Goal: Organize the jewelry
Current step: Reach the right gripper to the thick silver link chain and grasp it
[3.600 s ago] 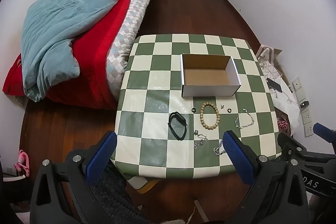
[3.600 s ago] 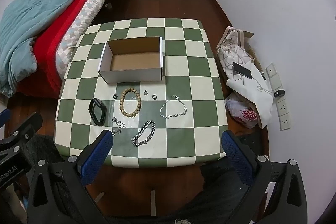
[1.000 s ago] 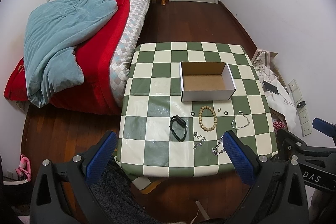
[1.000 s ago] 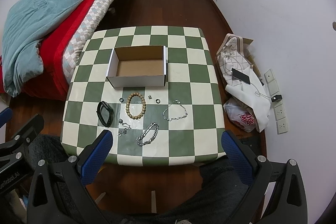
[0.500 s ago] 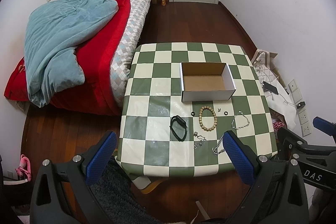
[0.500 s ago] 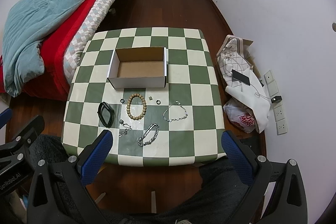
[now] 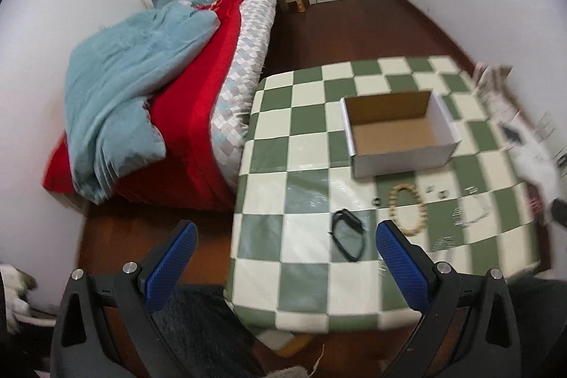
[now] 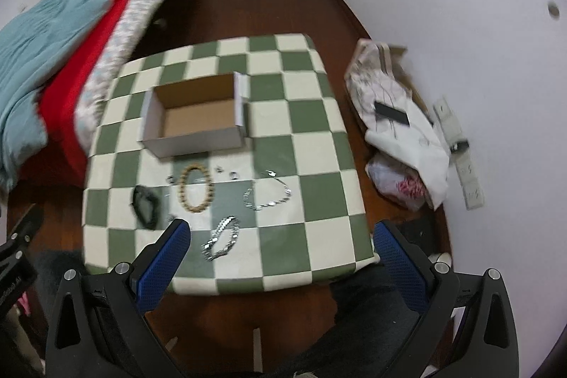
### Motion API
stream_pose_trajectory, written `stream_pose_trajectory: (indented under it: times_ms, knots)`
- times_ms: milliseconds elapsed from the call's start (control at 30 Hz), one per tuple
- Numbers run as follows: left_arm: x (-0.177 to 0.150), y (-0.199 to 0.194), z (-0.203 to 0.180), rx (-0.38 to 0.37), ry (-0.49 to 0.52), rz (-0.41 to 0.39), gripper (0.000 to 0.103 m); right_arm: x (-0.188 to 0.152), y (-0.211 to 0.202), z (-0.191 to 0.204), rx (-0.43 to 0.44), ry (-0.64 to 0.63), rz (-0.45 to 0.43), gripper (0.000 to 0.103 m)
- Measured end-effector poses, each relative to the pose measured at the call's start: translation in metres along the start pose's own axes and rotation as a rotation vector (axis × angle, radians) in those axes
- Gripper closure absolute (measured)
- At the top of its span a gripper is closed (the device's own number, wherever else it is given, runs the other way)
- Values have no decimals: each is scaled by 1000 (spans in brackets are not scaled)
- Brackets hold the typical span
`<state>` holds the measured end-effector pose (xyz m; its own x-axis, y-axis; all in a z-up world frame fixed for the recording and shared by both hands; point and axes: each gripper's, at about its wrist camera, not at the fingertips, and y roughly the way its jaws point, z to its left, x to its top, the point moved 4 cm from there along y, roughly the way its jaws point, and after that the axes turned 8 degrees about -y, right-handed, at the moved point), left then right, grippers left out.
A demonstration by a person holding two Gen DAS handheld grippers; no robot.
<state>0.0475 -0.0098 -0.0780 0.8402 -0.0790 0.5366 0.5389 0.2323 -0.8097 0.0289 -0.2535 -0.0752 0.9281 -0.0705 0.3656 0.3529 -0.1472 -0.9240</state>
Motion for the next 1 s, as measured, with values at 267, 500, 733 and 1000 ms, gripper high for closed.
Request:
stream_pose_trajectory:
  times_ms: [267,500,733,1000]
  knots:
    - [-29,66,-42,162,158,32,0,-34,125,-21,77,110,146,19]
    - [-42,91,-46,232,186,63,0,-68,196,31,198,118,251,26]
    - [-51,105,-41,218,151,121,0,-77,211,80,96,-17,216,40]
    - [-71,126,-69,-15,45,282,1,-80,211,59,48,-26,170,94]
